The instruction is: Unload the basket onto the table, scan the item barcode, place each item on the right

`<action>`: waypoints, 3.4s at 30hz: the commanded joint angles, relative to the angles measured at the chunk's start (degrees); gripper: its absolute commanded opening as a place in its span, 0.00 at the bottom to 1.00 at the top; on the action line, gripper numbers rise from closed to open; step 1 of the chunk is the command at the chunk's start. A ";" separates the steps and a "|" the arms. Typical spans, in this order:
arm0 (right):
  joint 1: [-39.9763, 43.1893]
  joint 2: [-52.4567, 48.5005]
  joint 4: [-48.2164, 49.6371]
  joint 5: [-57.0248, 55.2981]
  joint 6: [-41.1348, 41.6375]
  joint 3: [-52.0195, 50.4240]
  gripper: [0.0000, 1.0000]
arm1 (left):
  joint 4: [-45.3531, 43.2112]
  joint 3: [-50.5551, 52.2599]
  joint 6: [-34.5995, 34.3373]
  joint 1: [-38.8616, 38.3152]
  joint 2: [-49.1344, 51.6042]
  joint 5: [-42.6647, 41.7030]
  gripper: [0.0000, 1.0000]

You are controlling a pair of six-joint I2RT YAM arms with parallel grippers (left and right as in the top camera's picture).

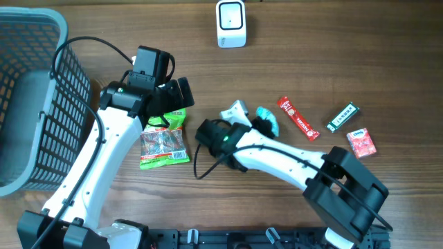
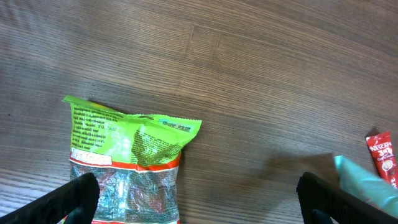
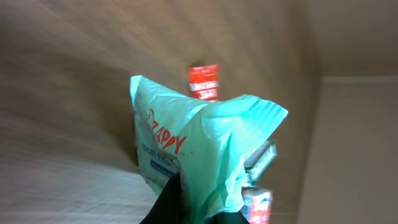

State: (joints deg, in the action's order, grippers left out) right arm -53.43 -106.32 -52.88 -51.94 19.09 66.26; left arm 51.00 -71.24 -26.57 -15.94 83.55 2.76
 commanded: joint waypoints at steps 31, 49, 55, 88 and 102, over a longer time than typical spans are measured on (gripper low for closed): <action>19.91 8.28 6.38 51.89 -7.15 -4.63 0.06 | 0.09 0.00 1.09 0.20 -0.68 0.96 1.00; 19.34 14.08 8.37 72.08 -15.47 -1.73 0.21 | 0.09 0.00 1.09 0.20 -0.68 0.96 1.00; 16.68 13.00 9.79 72.59 -17.73 -2.14 0.63 | 0.09 0.00 1.09 0.20 -0.68 0.96 1.00; 16.20 12.87 16.06 40.96 10.12 -2.95 0.68 | 0.09 0.00 1.09 0.20 -0.68 0.96 1.00; 16.15 2.25 26.69 41.40 -5.62 -2.99 0.70 | 0.09 0.00 1.09 0.20 -0.68 0.96 1.00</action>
State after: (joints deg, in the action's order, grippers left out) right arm -37.06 -102.65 -26.72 -9.52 17.87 63.57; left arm 51.03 -71.24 -26.17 -15.94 83.55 3.16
